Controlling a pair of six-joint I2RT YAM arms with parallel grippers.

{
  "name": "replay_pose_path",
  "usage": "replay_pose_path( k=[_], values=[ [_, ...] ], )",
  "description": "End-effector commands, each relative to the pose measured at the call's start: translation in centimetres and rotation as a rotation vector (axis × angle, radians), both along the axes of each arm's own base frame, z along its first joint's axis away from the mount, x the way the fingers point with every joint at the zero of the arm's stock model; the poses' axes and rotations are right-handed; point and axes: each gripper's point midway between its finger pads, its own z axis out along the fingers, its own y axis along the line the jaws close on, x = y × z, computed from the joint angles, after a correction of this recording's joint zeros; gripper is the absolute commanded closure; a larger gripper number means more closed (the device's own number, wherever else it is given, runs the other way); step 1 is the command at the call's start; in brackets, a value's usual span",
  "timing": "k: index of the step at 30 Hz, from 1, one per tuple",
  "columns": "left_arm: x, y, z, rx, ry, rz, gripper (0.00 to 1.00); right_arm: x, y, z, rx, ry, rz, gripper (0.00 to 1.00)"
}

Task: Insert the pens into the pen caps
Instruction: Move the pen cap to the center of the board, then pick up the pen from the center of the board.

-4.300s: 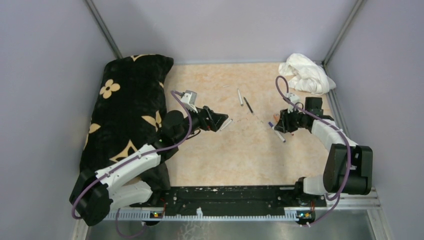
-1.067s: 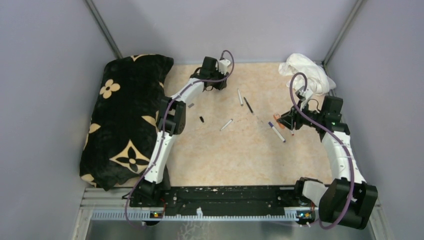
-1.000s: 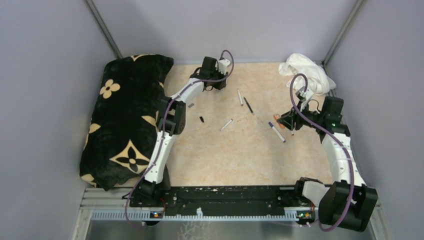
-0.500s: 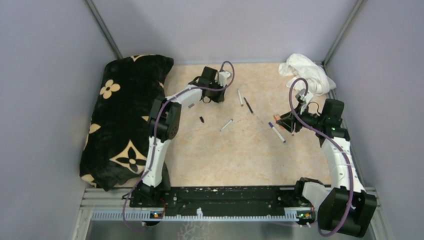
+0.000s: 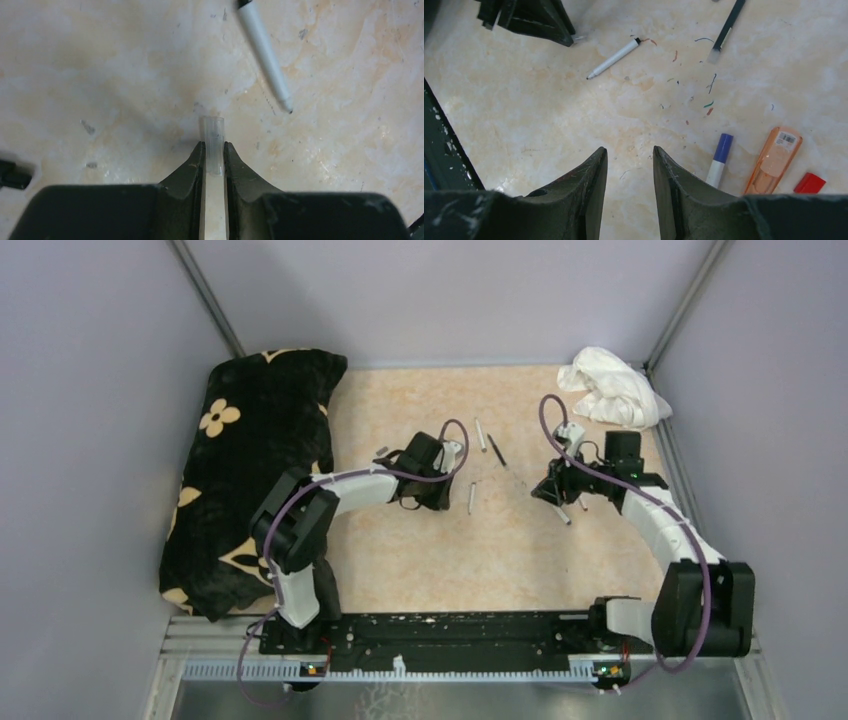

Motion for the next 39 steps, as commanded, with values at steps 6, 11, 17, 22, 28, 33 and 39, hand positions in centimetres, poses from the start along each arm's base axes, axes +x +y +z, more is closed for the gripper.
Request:
replay_pose_path(
  k=[6,11,17,22,28,33,39],
  values=[
    [-2.7,3.1,-1.0,0.012,0.075,0.169,0.83,8.9,3.1,-2.4,-0.09,0.082,-0.045,0.64],
    [-3.0,3.3,0.3,-0.023,0.05,0.187,0.76,12.5,3.6,-4.4,-0.146,0.105,-0.073,0.64],
    [-3.4,3.0,1.1,-0.067,0.039,0.176,0.65,14.1,4.5,-6.7,-0.137,0.206,-0.051,0.66],
    [-3.5,2.7,2.2,-0.112,0.009,0.161,0.56,13.1,5.1,-6.3,-0.129,0.184,-0.035,0.65],
    [-3.8,2.6,4.6,-0.186,-0.042,0.158,0.45,14.0,5.8,-7.4,-0.18,0.181,-0.041,0.63],
    [-3.6,2.8,7.3,-0.235,-0.116,0.159,0.41,15.8,6.5,-8.3,-0.258,0.166,-0.099,0.62],
    [-5.1,3.9,11.5,-0.357,-0.219,0.168,0.39,16.6,6.5,-9.9,-0.347,0.171,-0.151,0.64]
  ],
)
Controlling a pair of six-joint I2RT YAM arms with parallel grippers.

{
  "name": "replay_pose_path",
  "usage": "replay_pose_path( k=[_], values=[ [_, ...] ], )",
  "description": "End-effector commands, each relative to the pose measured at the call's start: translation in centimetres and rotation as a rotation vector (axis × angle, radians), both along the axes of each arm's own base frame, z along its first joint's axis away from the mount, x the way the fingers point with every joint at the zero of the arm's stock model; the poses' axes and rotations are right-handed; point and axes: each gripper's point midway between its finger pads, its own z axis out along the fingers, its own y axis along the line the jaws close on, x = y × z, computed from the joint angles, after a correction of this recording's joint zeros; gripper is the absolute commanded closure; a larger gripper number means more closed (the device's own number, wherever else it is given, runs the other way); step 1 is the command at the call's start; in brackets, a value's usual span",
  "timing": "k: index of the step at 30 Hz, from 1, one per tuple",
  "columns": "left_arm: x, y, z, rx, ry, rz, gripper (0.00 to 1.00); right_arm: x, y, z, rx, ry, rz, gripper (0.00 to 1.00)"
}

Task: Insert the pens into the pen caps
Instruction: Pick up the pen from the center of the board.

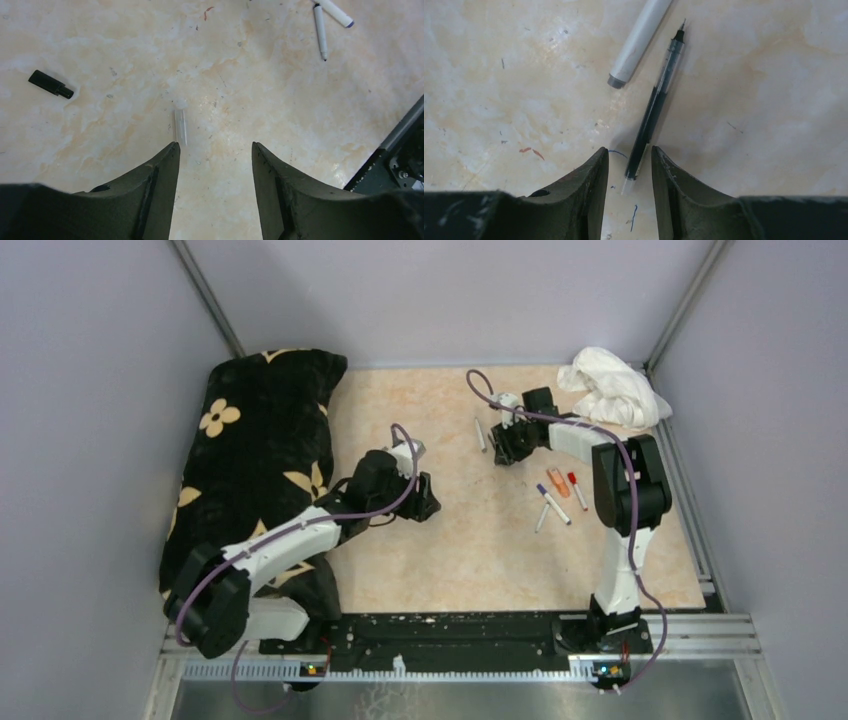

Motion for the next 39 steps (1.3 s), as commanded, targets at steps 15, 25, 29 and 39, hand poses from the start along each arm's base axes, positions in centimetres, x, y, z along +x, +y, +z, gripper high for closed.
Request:
replay_pose_path(
  k=[15,25,29,39],
  values=[
    [-5.0,1.8,6.5,-0.342,-0.099,0.029,0.17,-0.9,-1.9,-0.5,-0.145,-0.03,-0.08,1.0],
    [-7.1,0.6,9.3,-0.591,-0.117,-0.046,0.01,-6.9,-0.3,9.4,0.249,-0.131,0.014,1.0],
    [-8.3,-0.2,11.2,-0.739,-0.116,-0.113,0.01,-12.3,1.8,13.2,0.447,-0.145,0.192,1.0],
    [-7.1,-1.6,15.9,-0.921,-0.278,-0.154,0.11,-20.8,3.9,19.8,0.754,-0.212,0.51,1.0]
  ],
)
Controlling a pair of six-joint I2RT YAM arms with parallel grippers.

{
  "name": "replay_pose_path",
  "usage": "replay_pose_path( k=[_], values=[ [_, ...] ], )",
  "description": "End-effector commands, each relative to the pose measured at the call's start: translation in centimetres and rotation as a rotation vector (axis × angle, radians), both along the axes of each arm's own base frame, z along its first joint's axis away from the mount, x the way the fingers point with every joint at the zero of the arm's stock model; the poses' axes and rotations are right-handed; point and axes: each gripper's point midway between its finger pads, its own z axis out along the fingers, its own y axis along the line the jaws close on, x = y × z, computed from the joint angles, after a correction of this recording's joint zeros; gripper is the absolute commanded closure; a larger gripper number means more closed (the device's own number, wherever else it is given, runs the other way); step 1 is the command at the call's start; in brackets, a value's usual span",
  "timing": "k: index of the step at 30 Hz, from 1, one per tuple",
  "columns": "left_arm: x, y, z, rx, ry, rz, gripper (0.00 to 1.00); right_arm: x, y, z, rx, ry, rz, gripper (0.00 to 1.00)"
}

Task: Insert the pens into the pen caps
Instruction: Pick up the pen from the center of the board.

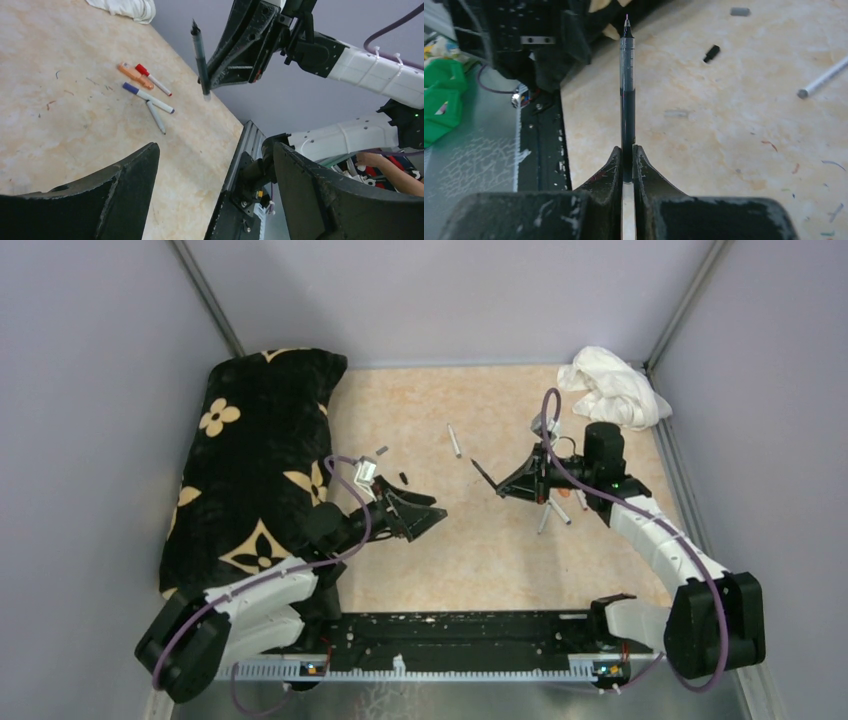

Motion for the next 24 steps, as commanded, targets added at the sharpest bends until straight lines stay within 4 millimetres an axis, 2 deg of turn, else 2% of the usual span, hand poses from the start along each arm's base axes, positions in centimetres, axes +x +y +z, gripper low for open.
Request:
replay_pose_path(
  k=[1,6,10,15,22,23,24],
  values=[
    [0.7,-1.2,5.0,-0.138,-0.143,0.003,0.12,-2.8,0.9,3.3,0.135,-0.056,0.18,1.0],
    [2.2,-4.4,6.3,-0.133,-0.178,-0.012,0.16,-3.5,1.1,3.4,0.16,-0.044,0.214,1.0],
    [2.8,-6.6,6.1,-0.127,-0.181,-0.019,0.23,-3.9,1.4,3.3,0.164,-0.037,0.233,1.0],
    [3.7,-8.3,5.3,-0.11,-0.154,-0.024,0.37,-4.3,1.8,3.1,0.164,-0.032,0.258,1.0],
    [3.8,-9.2,5.3,-0.119,-0.13,-0.042,0.84,-4.3,2.2,2.7,0.156,-0.022,0.262,1.0],
    [3.7,-9.3,5.2,-0.12,-0.128,-0.048,0.97,-4.3,2.2,2.7,0.154,-0.021,0.262,1.0],
    [3.6,-9.4,5.1,-0.12,-0.124,-0.052,1.0,-4.3,2.2,2.7,0.153,-0.021,0.257,1.0]
  ],
)
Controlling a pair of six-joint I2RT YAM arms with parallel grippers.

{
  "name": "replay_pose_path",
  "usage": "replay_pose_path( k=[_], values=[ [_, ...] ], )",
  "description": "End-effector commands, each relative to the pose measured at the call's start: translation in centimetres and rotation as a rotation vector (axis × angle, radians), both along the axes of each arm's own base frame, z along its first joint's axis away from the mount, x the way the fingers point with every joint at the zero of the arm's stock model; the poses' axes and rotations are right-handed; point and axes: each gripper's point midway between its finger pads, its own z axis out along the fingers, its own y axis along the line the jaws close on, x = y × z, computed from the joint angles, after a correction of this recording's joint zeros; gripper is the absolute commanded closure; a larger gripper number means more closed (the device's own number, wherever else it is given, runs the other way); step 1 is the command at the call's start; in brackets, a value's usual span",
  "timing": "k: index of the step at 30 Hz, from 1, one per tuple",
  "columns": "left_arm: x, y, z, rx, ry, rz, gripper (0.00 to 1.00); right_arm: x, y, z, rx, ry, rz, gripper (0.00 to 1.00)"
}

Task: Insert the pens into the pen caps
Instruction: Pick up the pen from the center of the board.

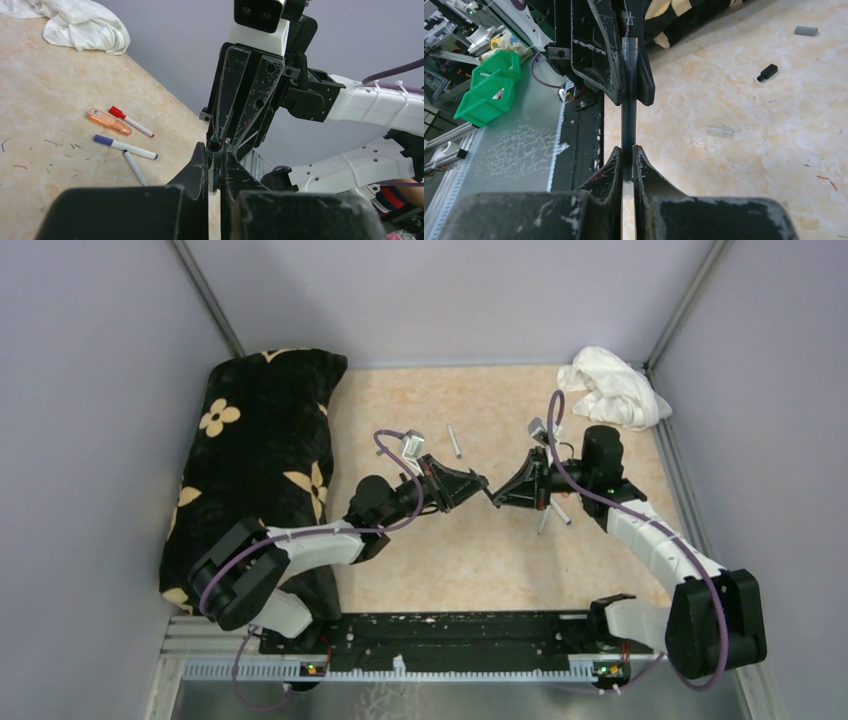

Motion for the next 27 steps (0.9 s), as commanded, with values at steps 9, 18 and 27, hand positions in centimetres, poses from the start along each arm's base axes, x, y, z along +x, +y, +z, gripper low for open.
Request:
replay_pose_path(
  k=[9,18,27],
  values=[
    [-0.7,0.1,2.4,-0.174,-0.011,0.072,1.0,0.0,0.8,0.5,0.034,0.013,-0.022,0.54],
    [-0.3,-0.3,2.3,-0.226,0.008,0.104,1.0,-0.8,1.8,0.7,0.05,0.037,0.017,0.65],
    [-0.4,-1.1,1.6,-0.23,0.028,0.077,1.0,-1.1,1.9,0.9,0.053,0.033,0.042,1.0]
  ],
)
